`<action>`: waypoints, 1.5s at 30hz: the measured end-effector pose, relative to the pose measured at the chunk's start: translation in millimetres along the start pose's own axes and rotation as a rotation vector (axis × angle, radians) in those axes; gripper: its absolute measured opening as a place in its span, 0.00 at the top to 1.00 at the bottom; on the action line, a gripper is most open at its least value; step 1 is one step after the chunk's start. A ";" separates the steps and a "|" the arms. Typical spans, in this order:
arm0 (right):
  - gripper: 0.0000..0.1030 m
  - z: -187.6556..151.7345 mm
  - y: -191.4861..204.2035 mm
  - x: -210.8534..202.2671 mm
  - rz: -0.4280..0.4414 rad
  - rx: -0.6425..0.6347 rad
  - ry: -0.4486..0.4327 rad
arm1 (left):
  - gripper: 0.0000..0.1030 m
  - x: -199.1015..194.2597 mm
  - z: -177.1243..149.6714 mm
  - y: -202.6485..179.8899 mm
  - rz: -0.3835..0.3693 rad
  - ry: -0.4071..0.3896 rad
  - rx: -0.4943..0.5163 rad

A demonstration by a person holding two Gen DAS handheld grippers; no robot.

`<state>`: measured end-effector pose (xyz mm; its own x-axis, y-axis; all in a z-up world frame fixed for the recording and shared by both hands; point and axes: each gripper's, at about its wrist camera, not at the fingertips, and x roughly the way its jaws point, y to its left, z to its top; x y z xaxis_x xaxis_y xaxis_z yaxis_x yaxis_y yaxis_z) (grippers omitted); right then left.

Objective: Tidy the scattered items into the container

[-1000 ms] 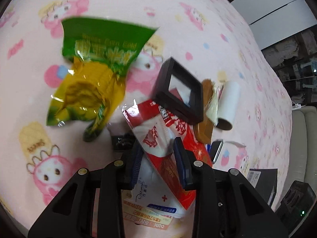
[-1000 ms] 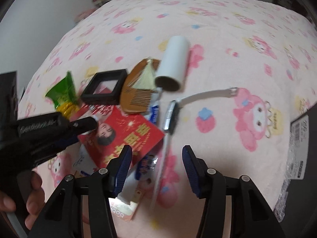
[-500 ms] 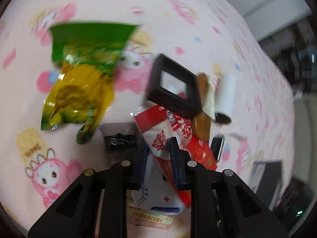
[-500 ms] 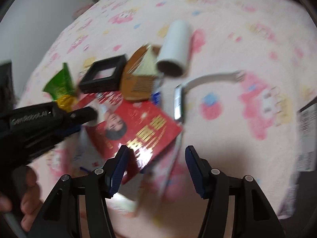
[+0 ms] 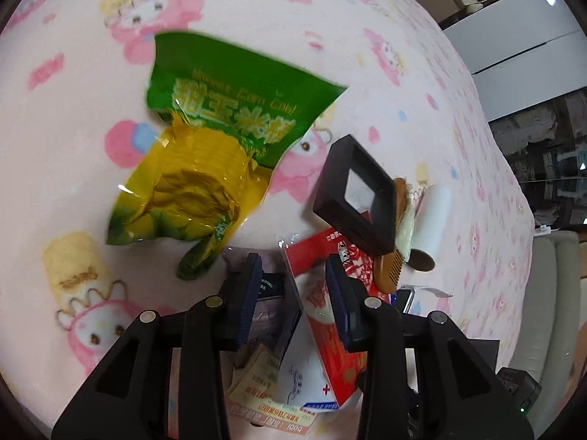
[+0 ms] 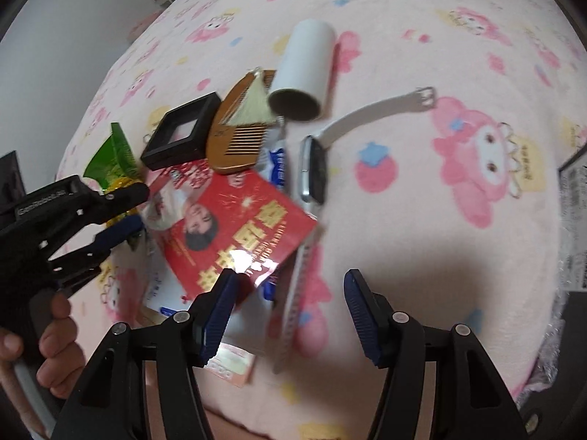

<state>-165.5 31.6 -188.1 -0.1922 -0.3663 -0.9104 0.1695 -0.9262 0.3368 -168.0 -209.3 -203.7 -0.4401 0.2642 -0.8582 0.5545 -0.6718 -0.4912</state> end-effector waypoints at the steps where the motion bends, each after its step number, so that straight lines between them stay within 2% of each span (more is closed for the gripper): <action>1: 0.41 1.1 0.4 0.6 -0.001 -0.005 0.000 | 0.67 3.0 1.2 -0.5 -0.002 0.006 0.001; 2: 0.41 2.3 0.7 1.2 -0.003 -0.010 0.001 | 0.70 4.7 1.5 -2.6 0.001 0.010 0.012; 3: 0.41 3.2 1.1 1.9 -0.005 -0.014 0.000 | 0.79 3.6 1.0 -5.8 0.008 0.005 0.033; 6: 0.41 3.1 5.7 4.6 -0.033 -0.031 -0.019 | 0.85 -4.2 0.7 -14.6 0.022 -0.022 0.101; 10: 0.41 -0.4 7.8 -1.8 -0.093 -0.040 -0.064 | 0.85 -2.9 -13.9 -28.0 0.015 0.010 0.160; 17: 0.41 -2.1 -12.2 -13.6 -0.165 0.059 -0.101 | 0.84 2.1 -42.9 -51.9 -0.004 0.082 0.256; 19: 0.41 -5.0 -17.7 -18.4 -0.166 0.077 -0.103 | 0.78 1.2 -43.3 -52.8 0.000 0.073 0.258; 25: 0.41 -20.2 -42.1 -32.8 -0.186 0.110 -0.102 | 0.77 -3.7 -37.2 -49.9 0.024 0.018 0.240; 28: 0.41 -28.4 -48.0 -28.1 -0.165 0.107 -0.061 | 0.76 -6.1 -34.2 -48.5 0.036 -0.009 0.232; 33: 0.41 -30.6 -36.5 -24.0 -0.137 0.059 -0.056 | 0.75 -10.2 -29.1 -46.1 0.056 -0.055 0.217; 37: 0.41 -32.5 -33.4 -25.8 -0.097 0.055 -0.045 | 0.76 2.7 -26.7 -46.4 0.038 0.012 0.238; 42: 0.41 -40.7 -40.5 -28.7 -0.056 0.060 -0.037 | 0.76 6.2 -34.4 -55.1 0.064 0.048 0.303; 45: 0.41 -42.6 -43.8 -32.0 -0.048 0.064 -0.050 | 0.76 8.6 -42.0 -61.1 0.013 0.102 0.334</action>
<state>-125.5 87.7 -184.0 -0.2473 -0.3240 -0.9132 0.0976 -0.9460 0.3092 -176.0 -136.9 -187.4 -0.3525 0.3106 -0.8828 0.2900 -0.8606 -0.4186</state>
